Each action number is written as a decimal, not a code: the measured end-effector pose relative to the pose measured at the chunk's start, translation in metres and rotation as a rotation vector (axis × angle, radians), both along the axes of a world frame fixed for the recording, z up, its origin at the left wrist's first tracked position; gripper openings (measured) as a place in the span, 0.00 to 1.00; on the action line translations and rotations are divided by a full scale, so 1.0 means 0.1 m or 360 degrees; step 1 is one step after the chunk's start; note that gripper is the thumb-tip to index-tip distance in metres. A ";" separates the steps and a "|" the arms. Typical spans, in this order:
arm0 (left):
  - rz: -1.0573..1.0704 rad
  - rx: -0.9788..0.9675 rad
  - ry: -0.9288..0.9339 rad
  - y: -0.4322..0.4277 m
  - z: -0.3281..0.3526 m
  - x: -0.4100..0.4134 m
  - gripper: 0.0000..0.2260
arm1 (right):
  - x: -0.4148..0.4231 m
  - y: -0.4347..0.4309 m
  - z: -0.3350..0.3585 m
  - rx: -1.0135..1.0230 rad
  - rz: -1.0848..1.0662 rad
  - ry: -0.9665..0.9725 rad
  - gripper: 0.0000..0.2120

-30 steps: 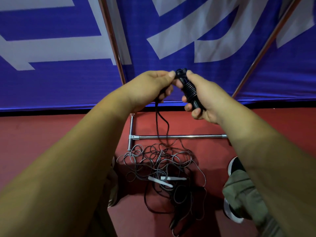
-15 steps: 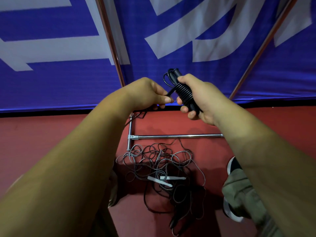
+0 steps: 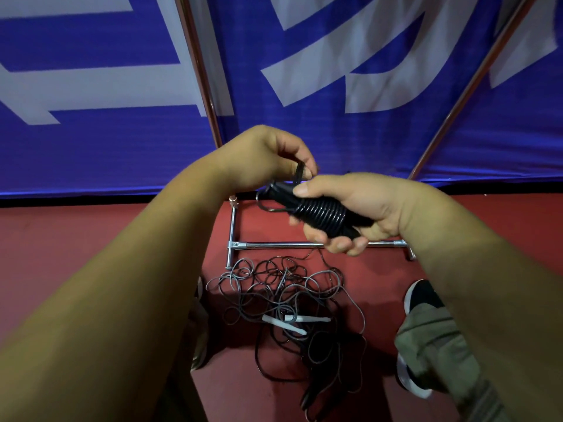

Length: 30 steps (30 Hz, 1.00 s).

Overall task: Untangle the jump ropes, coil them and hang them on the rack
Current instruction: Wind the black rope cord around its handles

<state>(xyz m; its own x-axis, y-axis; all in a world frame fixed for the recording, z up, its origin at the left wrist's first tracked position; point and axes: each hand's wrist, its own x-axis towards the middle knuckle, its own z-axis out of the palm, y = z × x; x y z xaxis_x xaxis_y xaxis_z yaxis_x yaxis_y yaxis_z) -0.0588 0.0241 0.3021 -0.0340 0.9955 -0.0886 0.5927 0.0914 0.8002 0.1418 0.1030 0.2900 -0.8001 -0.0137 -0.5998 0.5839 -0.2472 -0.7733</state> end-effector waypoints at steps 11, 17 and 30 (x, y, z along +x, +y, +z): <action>-0.0085 0.0031 0.0768 0.05 -0.01 0.04 0.11 | -0.10 0.13 -0.29 0.0982 -0.0443 -0.0343 0.18; 0.0111 -0.0140 0.0798 0.07 -0.08 0.12 0.07 | -0.15 0.17 -0.30 0.1035 -0.0755 -0.0228 0.14; 0.0344 -0.0404 -0.0526 0.04 -0.04 0.18 0.10 | -0.17 0.09 -0.15 0.0659 -0.1141 0.0016 0.22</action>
<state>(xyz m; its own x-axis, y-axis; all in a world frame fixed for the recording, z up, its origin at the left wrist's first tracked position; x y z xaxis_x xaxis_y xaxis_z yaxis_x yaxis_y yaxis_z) -0.0404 0.0282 0.2980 -0.1671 0.9142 -0.3692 0.2554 0.4018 0.8794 0.1252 0.1123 0.2749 -0.5359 0.7224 -0.4370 0.3859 -0.2508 -0.8878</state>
